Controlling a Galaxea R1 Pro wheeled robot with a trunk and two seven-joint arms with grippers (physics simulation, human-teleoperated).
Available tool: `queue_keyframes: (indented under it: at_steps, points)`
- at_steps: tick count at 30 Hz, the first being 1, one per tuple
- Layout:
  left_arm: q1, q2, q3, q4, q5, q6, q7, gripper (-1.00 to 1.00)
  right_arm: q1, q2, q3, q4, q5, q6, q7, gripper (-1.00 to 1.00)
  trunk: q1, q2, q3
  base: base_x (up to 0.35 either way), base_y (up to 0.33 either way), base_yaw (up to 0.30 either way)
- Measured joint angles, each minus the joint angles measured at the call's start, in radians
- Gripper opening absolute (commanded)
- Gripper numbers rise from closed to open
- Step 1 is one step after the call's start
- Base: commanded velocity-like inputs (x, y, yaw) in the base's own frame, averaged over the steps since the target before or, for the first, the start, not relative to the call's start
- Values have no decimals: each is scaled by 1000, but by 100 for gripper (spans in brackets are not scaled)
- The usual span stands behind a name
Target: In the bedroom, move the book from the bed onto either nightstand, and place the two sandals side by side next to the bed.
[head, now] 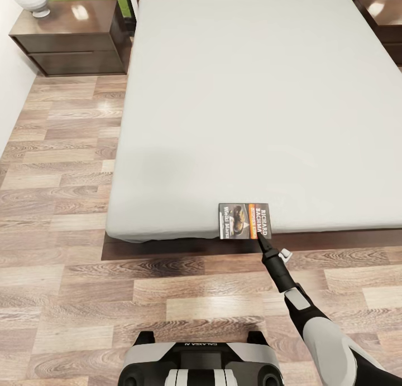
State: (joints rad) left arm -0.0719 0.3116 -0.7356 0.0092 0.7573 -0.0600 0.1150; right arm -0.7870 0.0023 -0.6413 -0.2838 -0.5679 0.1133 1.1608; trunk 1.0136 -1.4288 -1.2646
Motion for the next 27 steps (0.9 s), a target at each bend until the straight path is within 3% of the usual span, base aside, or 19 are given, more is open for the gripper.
queue_keyframes:
  at_steps: [5, 27]
  points:
    - [0, 0, 0, 0, 0, 0, 7, 100, 0, -4, -1, -1, 3, 0, 0, -100, 0, 0, 0, -34, 0, 0]
    - [0, 0, 0, 1, 0, 1, 15, 100, 0, -10, -2, -1, 3, 0, -1, -100, -84, 154, 69, -4, 0, 0]
